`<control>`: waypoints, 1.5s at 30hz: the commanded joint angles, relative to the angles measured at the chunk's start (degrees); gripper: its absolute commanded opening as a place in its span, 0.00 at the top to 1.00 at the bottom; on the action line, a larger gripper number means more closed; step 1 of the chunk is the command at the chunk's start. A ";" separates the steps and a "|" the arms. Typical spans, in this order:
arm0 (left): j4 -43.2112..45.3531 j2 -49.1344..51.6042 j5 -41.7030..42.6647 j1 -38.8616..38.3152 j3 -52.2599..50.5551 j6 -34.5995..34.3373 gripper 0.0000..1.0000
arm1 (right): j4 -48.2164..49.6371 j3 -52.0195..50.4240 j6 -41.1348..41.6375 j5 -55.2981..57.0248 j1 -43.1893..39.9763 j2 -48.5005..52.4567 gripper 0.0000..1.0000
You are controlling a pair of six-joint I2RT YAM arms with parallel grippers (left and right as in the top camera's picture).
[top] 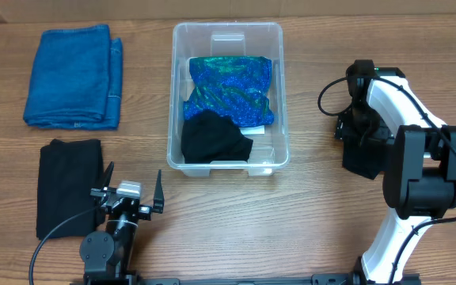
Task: Pack container
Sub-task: 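Grasp the black cloth on the right with the right gripper, then carry the black cloth with the right gripper into the bin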
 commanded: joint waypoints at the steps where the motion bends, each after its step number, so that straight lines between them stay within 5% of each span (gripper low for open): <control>1: -0.09 -0.50 -0.17 0.31 -0.20 0.81 0.00 | 1.31 -0.02 -1.86 -0.59 1.27 0.15 0.00; 35: -0.11 -0.50 -0.20 0.31 -0.20 0.81 0.00 | 0.26 -0.13 -2.62 7.45 2.29 10.16 0.01; 40: -0.11 -0.50 -0.17 0.31 -0.20 0.81 0.00 | 1.68 -0.13 -1.11 6.43 2.25 11.41 0.17; 42: -0.11 -0.50 -0.26 0.31 -0.20 0.81 0.00 | 2.16 -0.13 -1.14 5.79 2.25 11.41 0.30; 45: -0.11 -0.50 -0.26 0.31 -0.20 0.81 0.00 | 2.82 -0.13 -1.16 3.96 2.25 11.41 0.62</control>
